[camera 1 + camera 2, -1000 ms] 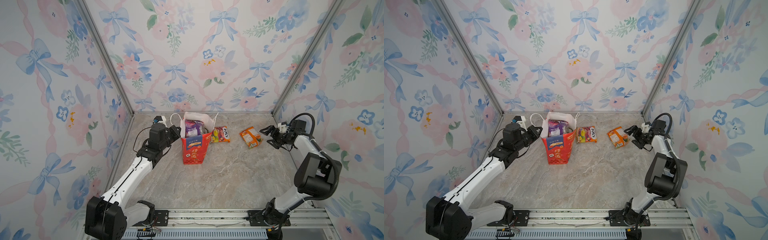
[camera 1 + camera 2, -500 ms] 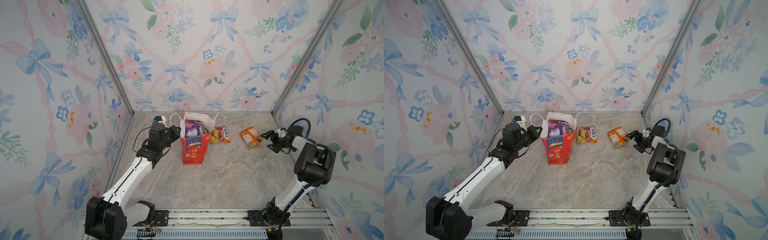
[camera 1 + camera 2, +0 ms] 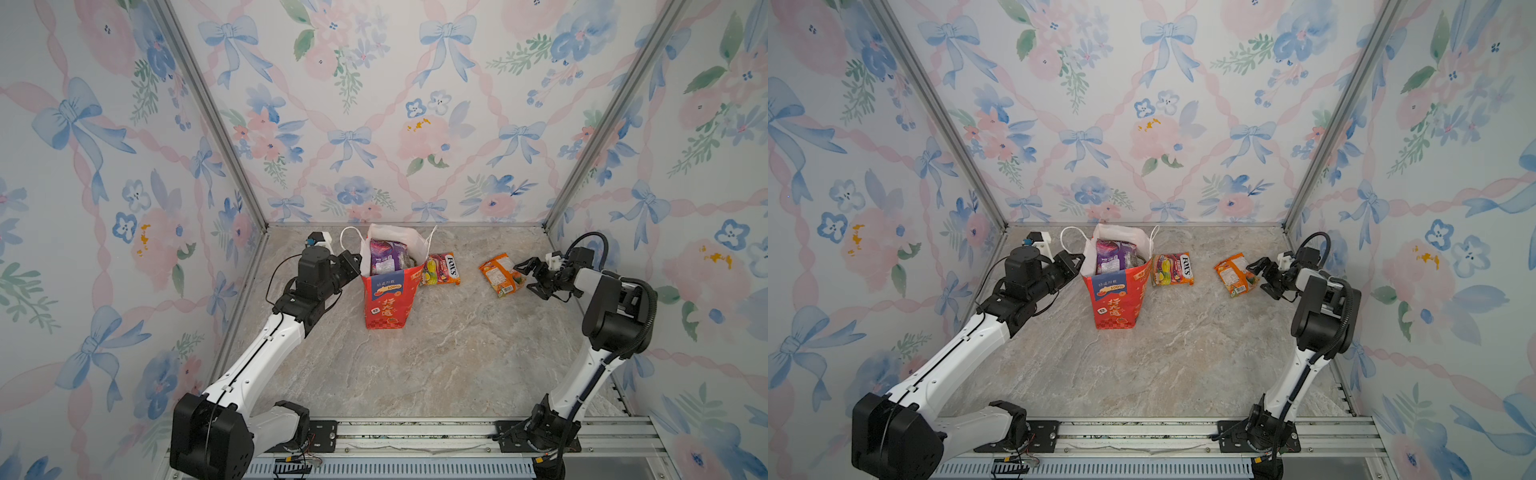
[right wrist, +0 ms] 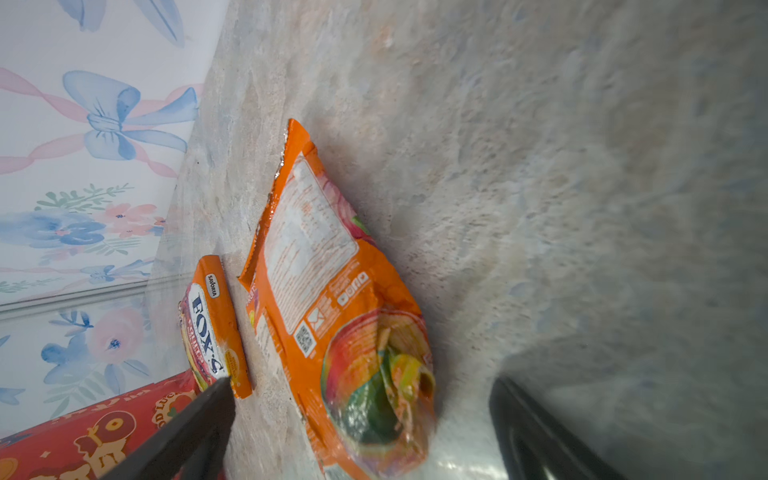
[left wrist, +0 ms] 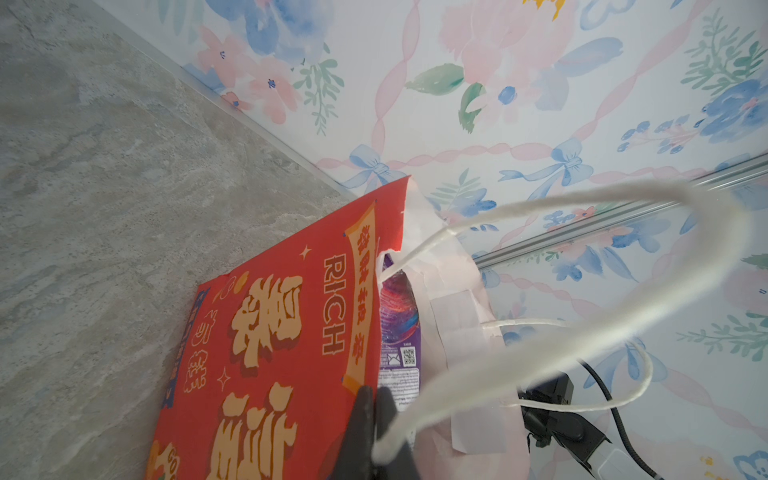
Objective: Place the snacks into the paper bag
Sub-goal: 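Move the open right gripper toward the orange fruit-candy packet on the table, then close the right gripper on the orange packet's end and lift it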
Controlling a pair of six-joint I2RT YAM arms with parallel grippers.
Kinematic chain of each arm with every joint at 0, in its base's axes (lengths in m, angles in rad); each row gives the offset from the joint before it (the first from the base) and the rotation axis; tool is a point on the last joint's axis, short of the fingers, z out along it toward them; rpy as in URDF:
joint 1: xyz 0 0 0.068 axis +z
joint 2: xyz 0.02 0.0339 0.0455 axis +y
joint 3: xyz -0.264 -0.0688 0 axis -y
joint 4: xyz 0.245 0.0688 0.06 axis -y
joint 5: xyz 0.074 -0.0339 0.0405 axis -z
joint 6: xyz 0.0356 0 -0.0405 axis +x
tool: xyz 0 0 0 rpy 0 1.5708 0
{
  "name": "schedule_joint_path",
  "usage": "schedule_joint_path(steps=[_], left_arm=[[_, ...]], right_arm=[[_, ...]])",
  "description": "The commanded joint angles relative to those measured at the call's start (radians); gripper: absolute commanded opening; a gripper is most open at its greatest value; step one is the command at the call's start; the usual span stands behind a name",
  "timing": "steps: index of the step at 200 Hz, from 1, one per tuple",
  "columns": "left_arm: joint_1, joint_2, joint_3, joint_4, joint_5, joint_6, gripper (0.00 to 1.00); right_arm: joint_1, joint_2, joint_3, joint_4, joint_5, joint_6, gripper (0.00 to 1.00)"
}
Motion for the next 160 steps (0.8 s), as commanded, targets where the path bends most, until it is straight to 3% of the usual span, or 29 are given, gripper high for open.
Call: schedule_joint_path(steps=[1, 24, 69, 111, 160], left_arm=[[0.008, 0.001, 0.011, 0.038, -0.007, 0.000, 0.00], [0.009, 0.003, 0.011, 0.038, -0.007, 0.000, 0.00], [0.009, 0.005, 0.011, 0.038, -0.006, 0.001, 0.00], [0.008, 0.002, 0.013, 0.037, -0.006, 0.003, 0.00], [0.009, -0.001, 0.006, 0.037, -0.006, 0.003, 0.00]], right_arm=[[0.031, 0.043, 0.025, -0.035, 0.024, -0.020, 0.99], [0.050, 0.059, 0.033, -0.039, 0.021, -0.023, 1.00], [0.080, 0.086, 0.040, -0.040, 0.027, -0.027, 0.93], [0.081, 0.084, 0.028, -0.025, 0.026, -0.016, 0.73], [0.072, 0.061, 0.010, 0.017, -0.005, 0.013, 0.30]])
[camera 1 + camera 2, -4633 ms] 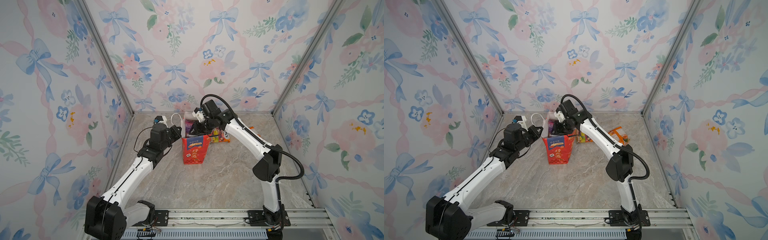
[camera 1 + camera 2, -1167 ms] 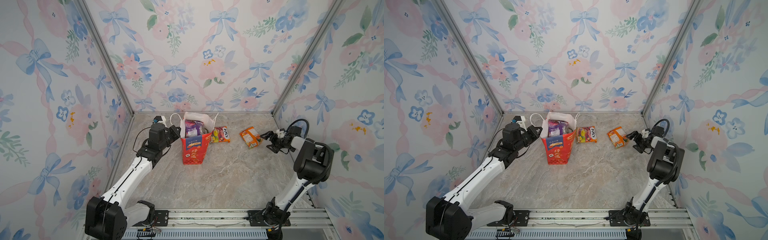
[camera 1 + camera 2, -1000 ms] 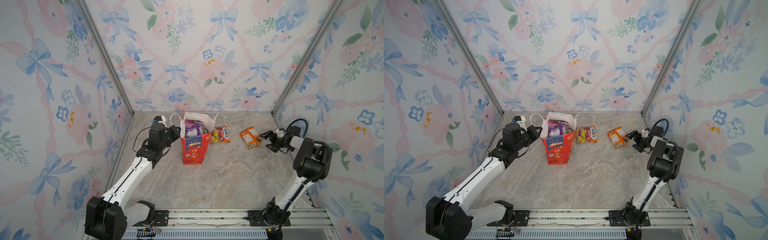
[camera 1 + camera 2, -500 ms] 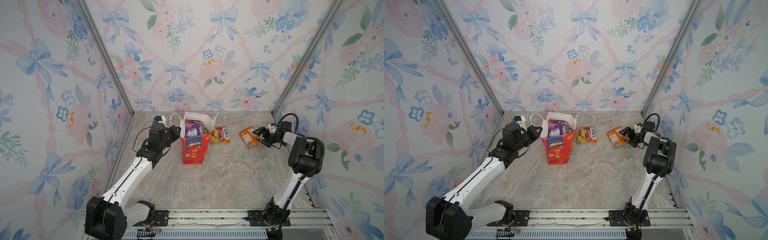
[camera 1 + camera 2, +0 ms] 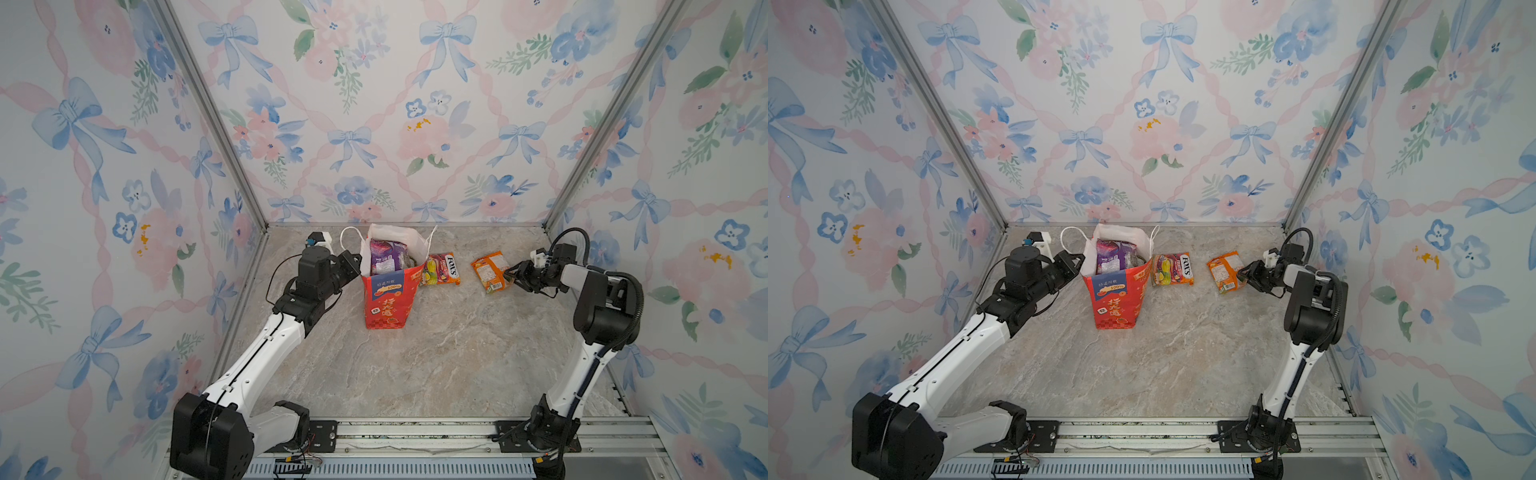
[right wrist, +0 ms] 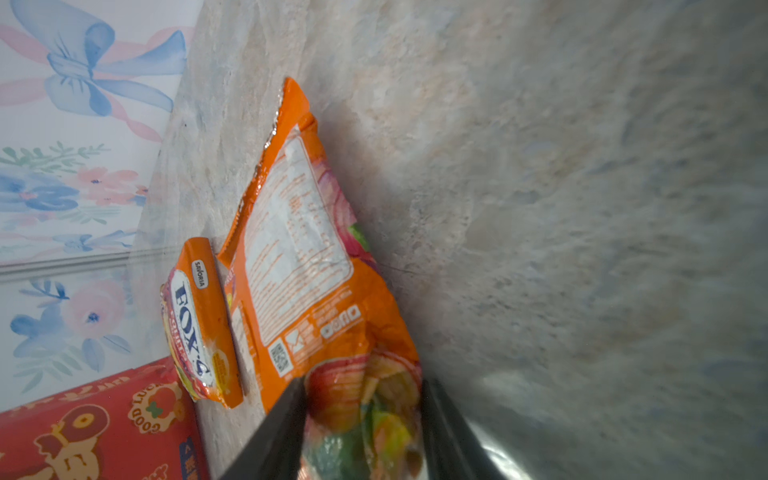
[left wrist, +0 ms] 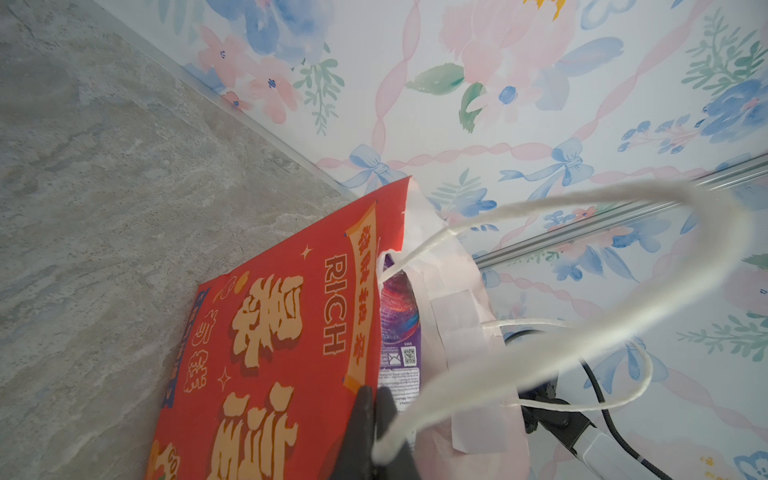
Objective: Place the snacks into the paper bag
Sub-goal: 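Close the right gripper on the orange packet's end and lift it, then carry the orange packet with the right gripper above the bag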
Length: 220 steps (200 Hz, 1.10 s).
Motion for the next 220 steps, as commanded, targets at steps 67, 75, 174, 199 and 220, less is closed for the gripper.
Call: schedule_joint_path(steps=[67, 75, 174, 199, 220], left_arm=[[0.008, -0.003, 0.008, 0.037, -0.006, 0.003, 0.00], [0.008, -0.002, 0.008, 0.037, -0.006, 0.003, 0.00], [0.008, -0.009, 0.008, 0.039, -0.005, 0.005, 0.00], [0.009, -0.008, 0.008, 0.044, -0.002, 0.005, 0.00], [0.010, -0.005, 0.009, 0.048, 0.001, 0.005, 0.00]], right_arm=[[-0.006, -0.054, -0.051, 0.098, -0.116, 0.110, 0.00], [-0.004, -0.072, -0.056, 0.112, -0.117, 0.127, 0.00], [0.060, -0.408, 0.098, -0.058, -0.175, 0.231, 0.00], [0.100, -0.496, 0.176, -0.113, -0.165, 0.249, 0.00], [0.151, -0.562, 0.254, -0.139, -0.159, 0.283, 0.00]])
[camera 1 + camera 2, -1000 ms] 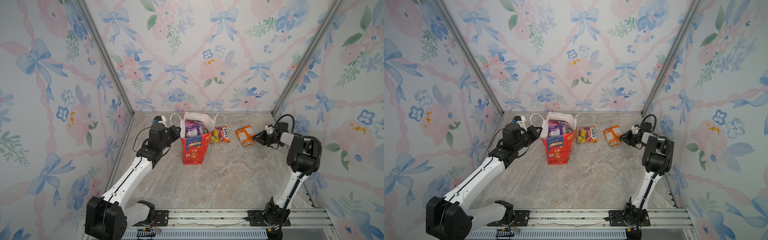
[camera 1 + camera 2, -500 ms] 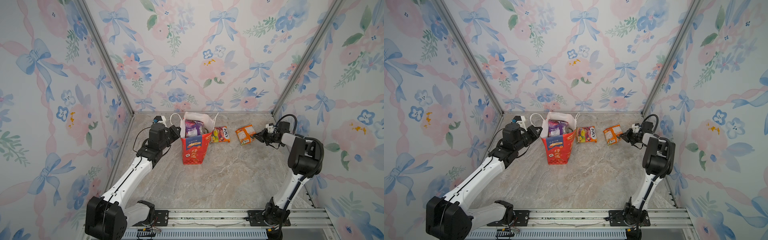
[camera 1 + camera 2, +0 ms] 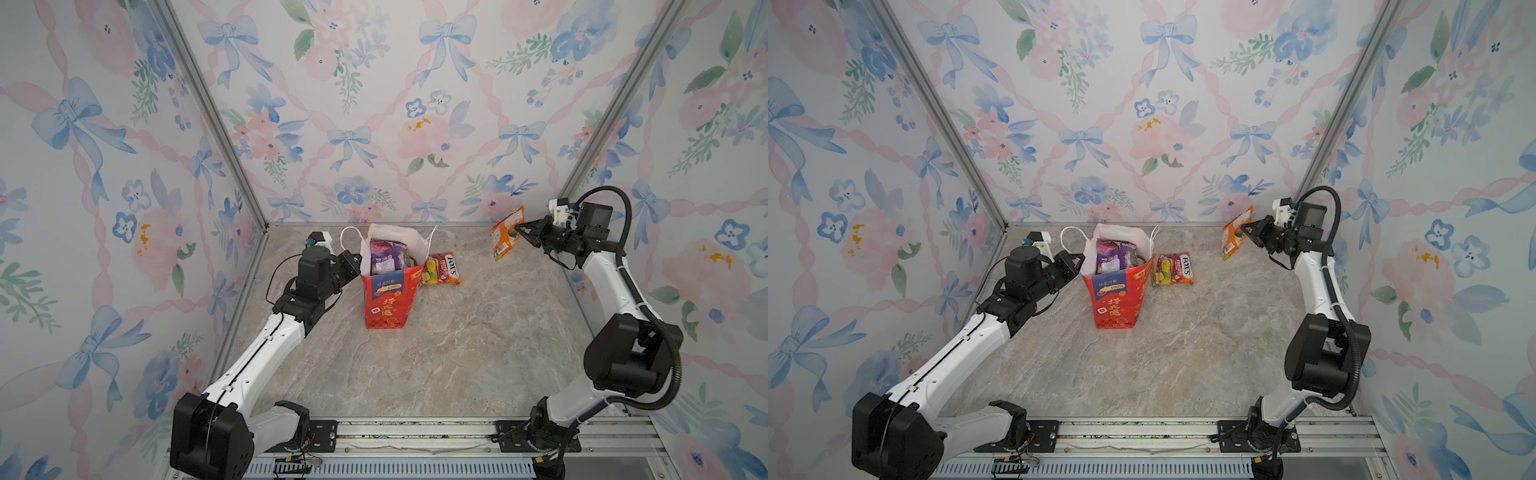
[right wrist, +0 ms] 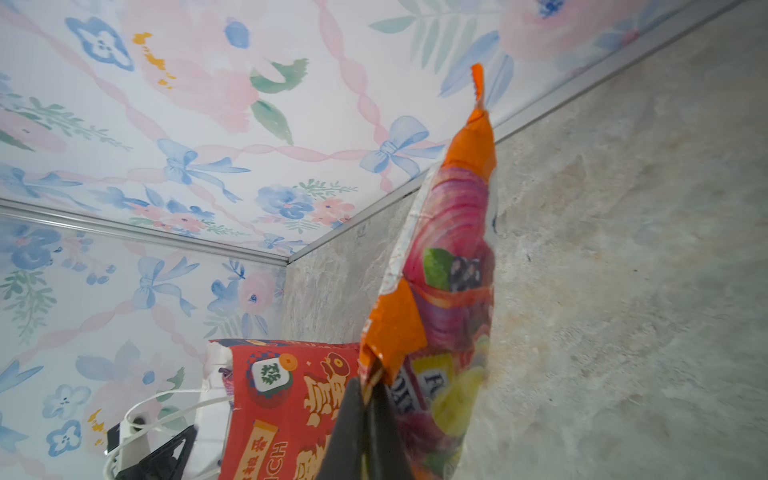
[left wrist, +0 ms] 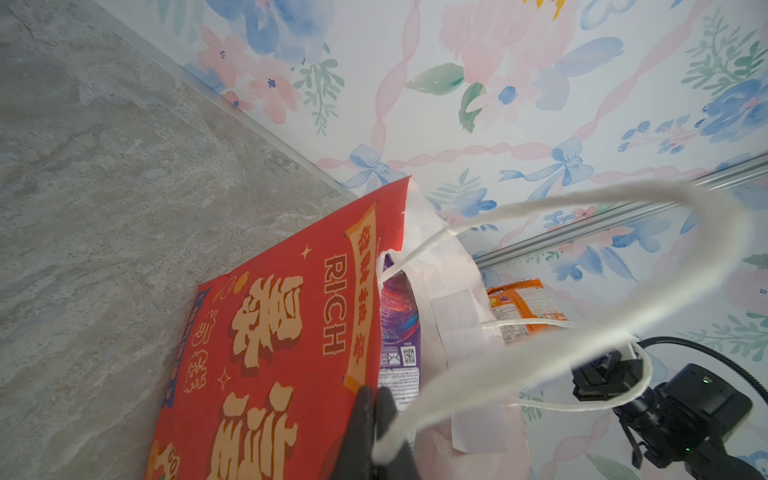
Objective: Place the snacks into the paper bag
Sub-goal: 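Carry the orange packet with the right gripper above the bag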
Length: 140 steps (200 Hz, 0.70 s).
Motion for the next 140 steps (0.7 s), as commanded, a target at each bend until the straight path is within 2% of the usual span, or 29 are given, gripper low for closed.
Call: schedule_joint_path(steps=[1, 28, 49, 96, 99, 140], left_arm=[[0.010, -0.005, 0.009, 0.048, 0.001, 0.005, 0.00], [0.010, 0.001, 0.014, 0.049, 0.006, 0.010, 0.00], [0.010, 0.002, 0.016, 0.051, 0.012, 0.012, 0.00], [0.011, 0.001, 0.013, 0.061, 0.021, 0.012, 0.00], [0.011, 0.001, 0.014, 0.062, 0.022, 0.012, 0.00], [0.011, 0.003, 0.013, 0.066, 0.028, 0.012, 0.00]], right_arm=[[0.057, -0.099, 0.104, -0.051, -0.024, 0.051, 0.00], [0.164, -0.159, 0.238, -0.102, 0.002, 0.061, 0.00], [0.260, -0.174, 0.351, -0.148, 0.069, 0.055, 0.00], [0.463, -0.146, 0.541, -0.233, 0.152, 0.032, 0.00], [0.475, -0.142, 0.551, -0.240, 0.160, 0.003, 0.00], [0.621, -0.072, 0.625, -0.268, 0.222, -0.022, 0.00]])
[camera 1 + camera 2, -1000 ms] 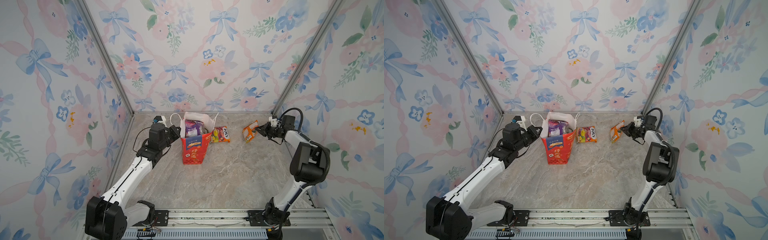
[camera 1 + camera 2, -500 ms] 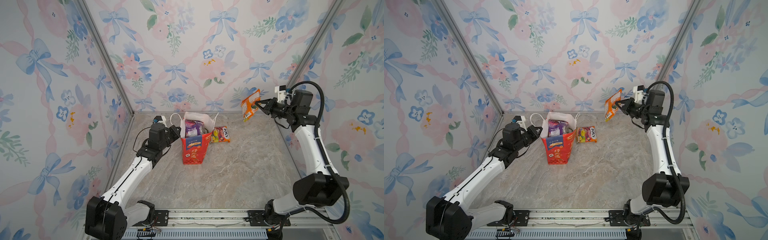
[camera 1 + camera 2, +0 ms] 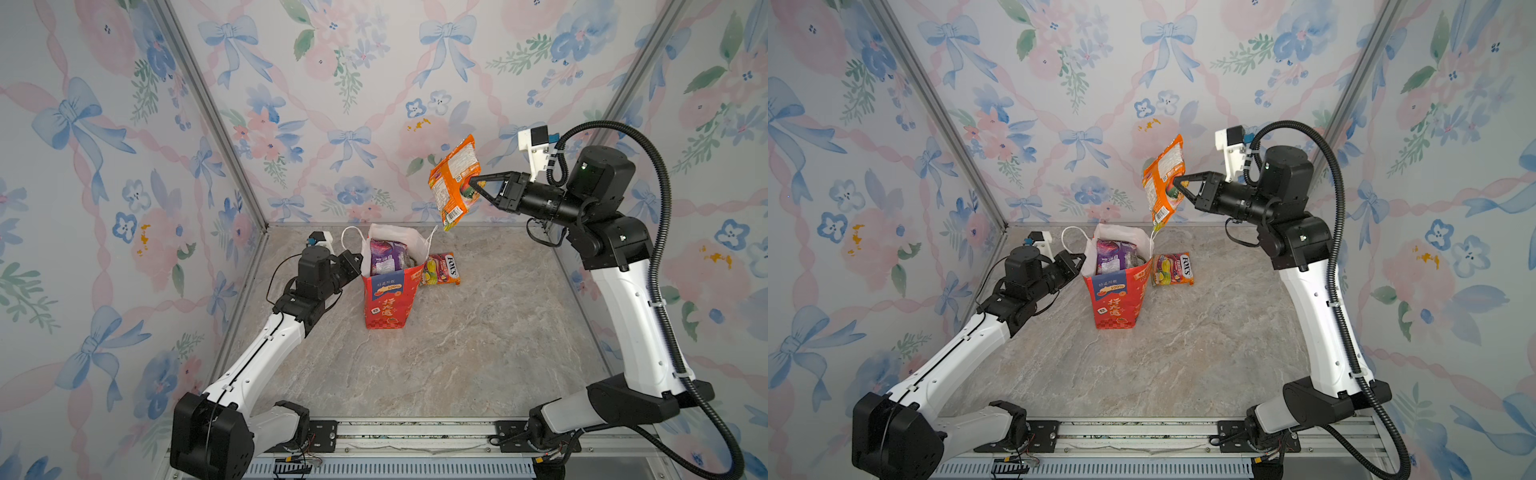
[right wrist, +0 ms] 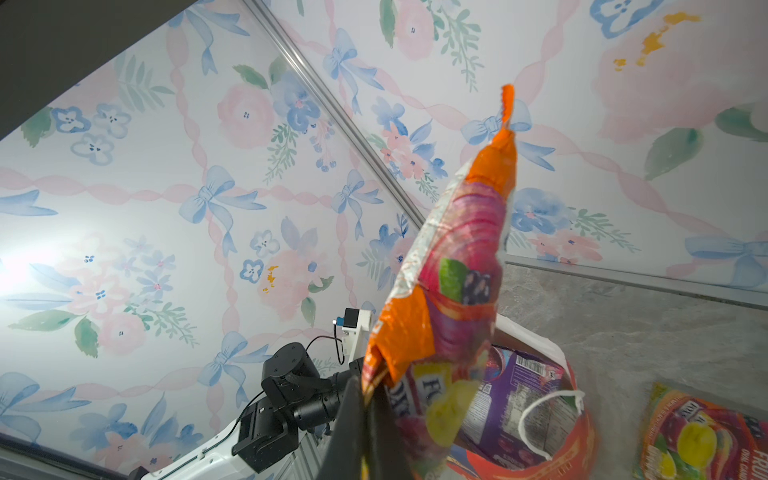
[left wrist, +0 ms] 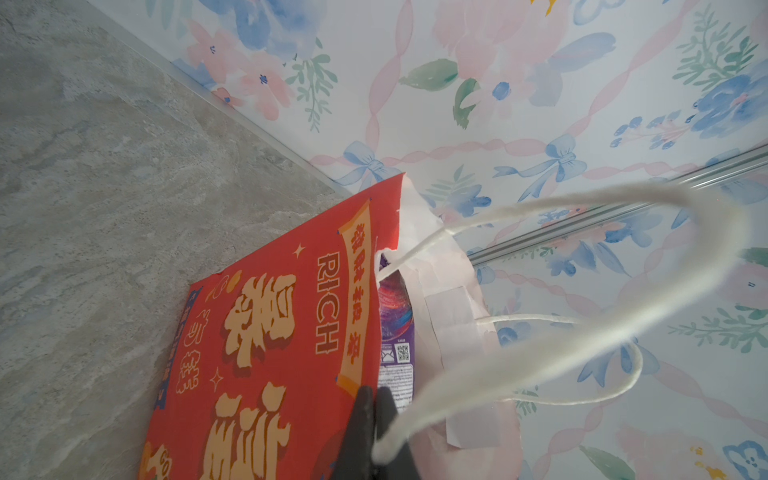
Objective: Place the snacks into the paper bag
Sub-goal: 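Carry the orange packet with the right gripper above the bag, then lower the orange packet into the bag and open the right gripper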
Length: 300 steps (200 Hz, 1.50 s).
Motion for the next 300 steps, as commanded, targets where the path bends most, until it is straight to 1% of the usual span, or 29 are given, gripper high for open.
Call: schedule_joint_path(steps=[1, 44, 48, 69, 124, 139, 173, 217, 249, 300], left_arm=[[0.011, 0.000, 0.013, 0.057, 0.009, 0.012, 0.00], [0.011, -0.001, 0.009, 0.060, 0.012, 0.012, 0.00], [0.011, -0.002, 0.009, 0.061, 0.012, 0.012, 0.00], [0.014, -0.001, 0.010, 0.061, 0.013, 0.012, 0.00], [0.013, 0.006, 0.011, 0.065, 0.017, 0.014, 0.00], [0.013, 0.006, 0.010, 0.068, 0.016, 0.012, 0.00], [0.013, 0.007, 0.010, 0.069, 0.018, 0.012, 0.00], [0.013, 0.007, 0.007, 0.073, 0.016, 0.012, 0.00], [0.013, 0.013, 0.007, 0.073, 0.018, 0.011, 0.00], [0.013, 0.015, 0.010, 0.075, 0.013, 0.008, 0.00]], right_arm=[[0.067, 0.056, 0.052, -0.030, 0.067, -0.035, 0.00], [0.175, 0.140, 0.073, -0.062, 0.175, -0.053, 0.00], [0.182, 0.171, 0.079, -0.071, 0.186, -0.056, 0.00], [0.216, 0.214, 0.100, -0.113, 0.269, -0.079, 0.00], [0.268, 0.305, 0.164, -0.215, 0.418, -0.148, 0.00], [0.277, 0.326, 0.179, -0.230, 0.435, -0.158, 0.00], [0.304, 0.389, 0.254, -0.295, 0.518, -0.203, 0.00], [0.323, 0.426, 0.288, -0.333, 0.547, -0.218, 0.00], [0.339, 0.398, 0.248, -0.309, 0.548, -0.223, 0.00], [0.347, 0.369, 0.250, -0.325, 0.555, -0.231, 0.00]])
